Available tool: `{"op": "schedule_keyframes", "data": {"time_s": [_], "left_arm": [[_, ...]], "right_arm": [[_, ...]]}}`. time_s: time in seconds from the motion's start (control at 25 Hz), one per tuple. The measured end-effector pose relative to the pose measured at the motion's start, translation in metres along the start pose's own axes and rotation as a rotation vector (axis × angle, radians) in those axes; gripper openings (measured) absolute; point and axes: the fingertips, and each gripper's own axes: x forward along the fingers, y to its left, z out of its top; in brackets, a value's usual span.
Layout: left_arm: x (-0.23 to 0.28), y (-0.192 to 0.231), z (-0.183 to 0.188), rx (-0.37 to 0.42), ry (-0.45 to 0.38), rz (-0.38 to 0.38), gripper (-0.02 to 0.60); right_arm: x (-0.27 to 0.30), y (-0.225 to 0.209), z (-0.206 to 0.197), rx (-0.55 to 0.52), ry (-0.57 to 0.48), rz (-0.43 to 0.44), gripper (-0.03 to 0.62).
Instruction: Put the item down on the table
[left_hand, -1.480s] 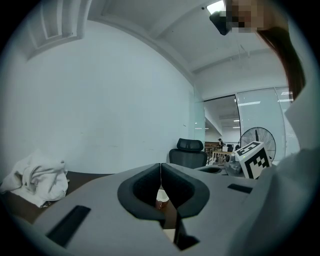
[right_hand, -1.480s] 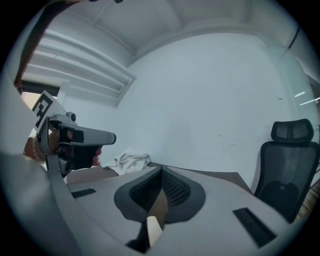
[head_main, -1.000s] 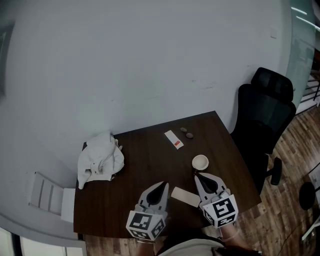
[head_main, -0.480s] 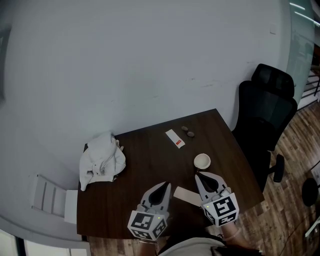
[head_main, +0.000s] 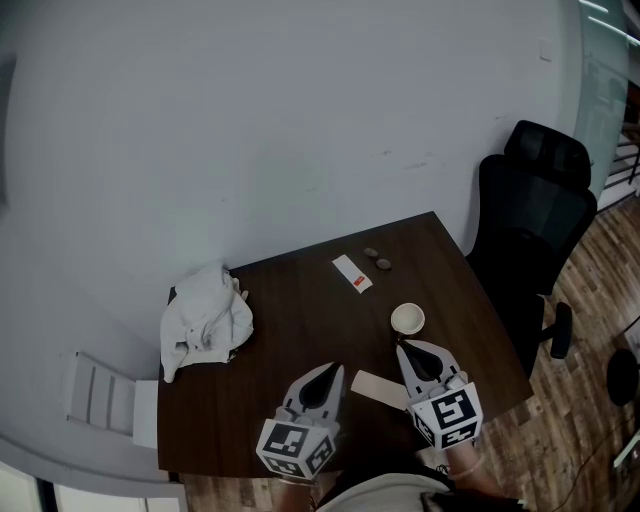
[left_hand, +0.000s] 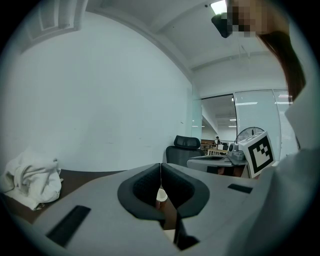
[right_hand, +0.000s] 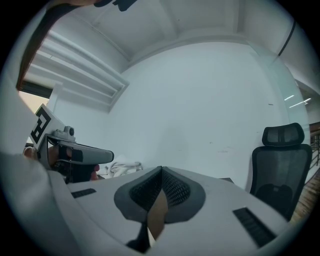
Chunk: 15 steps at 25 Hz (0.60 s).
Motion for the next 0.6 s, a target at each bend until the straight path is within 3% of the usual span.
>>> {"op": "schedule_keyframes", "data": {"time_s": [0.6], "left_arm": [[0.011, 0.000, 0.000, -0.003, 0.007, -0.023, 0.020]], "right_arm": [[0.003, -0.011, 0.000, -0.086, -0.004, -0.048, 0.006]]}}
